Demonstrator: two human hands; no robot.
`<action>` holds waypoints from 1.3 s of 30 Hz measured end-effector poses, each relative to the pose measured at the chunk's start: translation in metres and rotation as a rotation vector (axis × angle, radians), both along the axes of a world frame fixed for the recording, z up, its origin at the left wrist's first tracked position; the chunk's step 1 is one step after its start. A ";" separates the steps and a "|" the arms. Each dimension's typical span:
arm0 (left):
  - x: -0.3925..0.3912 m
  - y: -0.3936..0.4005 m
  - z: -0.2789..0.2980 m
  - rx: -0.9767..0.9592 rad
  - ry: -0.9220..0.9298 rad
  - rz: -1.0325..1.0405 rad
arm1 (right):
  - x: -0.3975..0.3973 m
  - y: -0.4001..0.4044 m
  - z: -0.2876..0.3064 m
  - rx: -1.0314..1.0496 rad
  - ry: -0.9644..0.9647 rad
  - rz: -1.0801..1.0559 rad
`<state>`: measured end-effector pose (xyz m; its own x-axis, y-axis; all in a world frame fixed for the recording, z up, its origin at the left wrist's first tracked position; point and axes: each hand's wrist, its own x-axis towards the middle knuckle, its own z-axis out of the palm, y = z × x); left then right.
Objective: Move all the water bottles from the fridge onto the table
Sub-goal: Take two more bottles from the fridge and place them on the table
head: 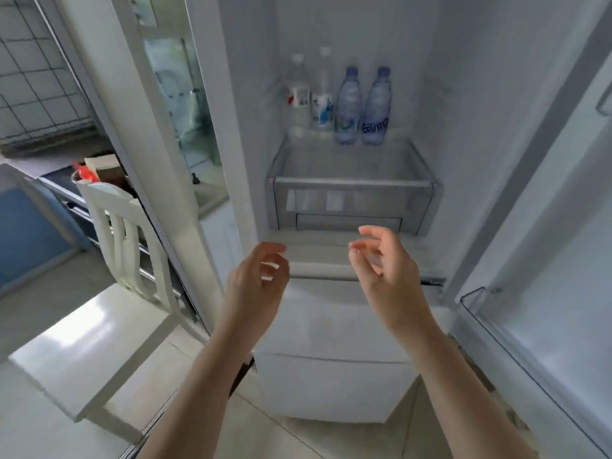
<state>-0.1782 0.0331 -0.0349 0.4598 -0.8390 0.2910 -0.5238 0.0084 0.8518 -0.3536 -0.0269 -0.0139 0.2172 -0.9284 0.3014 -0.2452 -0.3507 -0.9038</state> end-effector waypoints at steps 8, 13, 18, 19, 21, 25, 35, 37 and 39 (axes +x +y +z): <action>0.028 -0.129 0.040 -0.111 -0.072 -0.104 | 0.028 -0.103 0.038 -0.109 -0.026 -0.164; 0.031 -0.212 0.060 -0.122 0.022 -0.161 | 0.042 -0.189 0.057 -0.142 -0.060 -0.198; 0.027 -0.307 0.075 -0.235 0.087 -0.158 | 0.046 -0.281 0.076 -0.147 -0.067 -0.236; 0.027 -0.324 0.076 -0.257 0.081 -0.158 | 0.046 -0.300 0.079 -0.139 -0.071 -0.248; 0.028 -0.362 0.078 -0.319 0.064 -0.160 | 0.049 -0.338 0.083 -0.137 -0.046 -0.293; 0.030 -0.425 0.074 -0.300 0.069 -0.121 | 0.060 -0.398 0.082 -0.170 -0.048 -0.347; 0.020 -0.506 0.060 -0.349 0.104 -0.168 | 0.074 -0.497 0.050 0.022 -0.048 -0.282; 0.019 -0.517 0.058 -0.349 0.095 -0.166 | 0.075 -0.505 0.048 -0.013 -0.068 -0.246; 0.019 -0.532 0.052 -0.352 0.101 -0.138 | 0.075 -0.519 0.039 -0.036 -0.062 -0.210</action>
